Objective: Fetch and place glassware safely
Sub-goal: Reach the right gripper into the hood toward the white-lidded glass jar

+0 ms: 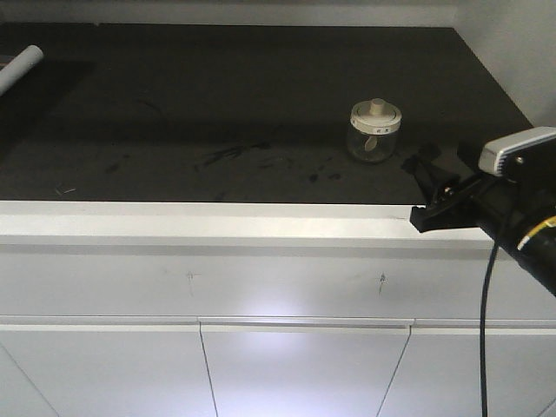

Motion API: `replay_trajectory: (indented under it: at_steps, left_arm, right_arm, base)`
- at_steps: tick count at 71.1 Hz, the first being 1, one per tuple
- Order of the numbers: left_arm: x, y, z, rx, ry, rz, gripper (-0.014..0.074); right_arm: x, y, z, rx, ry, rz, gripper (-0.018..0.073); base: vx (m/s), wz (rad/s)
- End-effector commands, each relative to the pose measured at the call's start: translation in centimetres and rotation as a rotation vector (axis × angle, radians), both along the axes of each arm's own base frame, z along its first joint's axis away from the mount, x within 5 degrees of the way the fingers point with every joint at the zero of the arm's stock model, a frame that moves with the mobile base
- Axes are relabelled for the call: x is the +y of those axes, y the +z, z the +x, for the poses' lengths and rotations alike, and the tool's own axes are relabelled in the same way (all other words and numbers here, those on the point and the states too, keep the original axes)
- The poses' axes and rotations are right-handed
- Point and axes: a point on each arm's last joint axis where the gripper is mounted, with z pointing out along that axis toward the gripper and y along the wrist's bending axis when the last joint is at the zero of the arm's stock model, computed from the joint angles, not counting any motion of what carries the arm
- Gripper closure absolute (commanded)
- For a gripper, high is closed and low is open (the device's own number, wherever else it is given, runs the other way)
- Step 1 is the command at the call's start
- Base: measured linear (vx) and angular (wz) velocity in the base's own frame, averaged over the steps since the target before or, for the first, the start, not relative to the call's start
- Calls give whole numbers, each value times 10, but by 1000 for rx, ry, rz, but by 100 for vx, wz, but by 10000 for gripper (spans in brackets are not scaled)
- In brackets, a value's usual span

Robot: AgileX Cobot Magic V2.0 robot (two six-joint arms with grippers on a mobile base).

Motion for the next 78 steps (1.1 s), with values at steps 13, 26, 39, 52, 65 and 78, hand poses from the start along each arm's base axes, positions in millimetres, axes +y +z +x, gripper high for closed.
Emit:
replay_trajectory:
  at_steps: [13, 26, 39, 52, 65, 78]
  left_arm:
    - [0, 15, 1, -94, -6, -21, 603]
    - [0, 15, 1, -94, -6, -21, 603]
    - [0, 15, 1, -94, -6, -21, 603]
    - [0, 15, 1, -94, -6, -21, 603]
    - [0, 15, 1, -94, -6, -21, 603]
    - [0, 15, 1, -94, -6, -21, 603]
  right_arm:
    - [9, 25, 75, -151, 7, 63, 99]
    - [14, 28, 127, -195, 6, 66, 99]
    - [18, 23, 169, -205, -6, 73, 99]
    - [19, 12, 205, -184, -32, 78, 99]
    - [21, -3, 228, -164, -41, 73, 99]
    - [21, -17, 235, -121, -50, 62, 99]
  base:
    - [0, 0]
    - [0, 0]
    - [0, 0]
    - [0, 0]
    - [0, 0]
    - [0, 0]
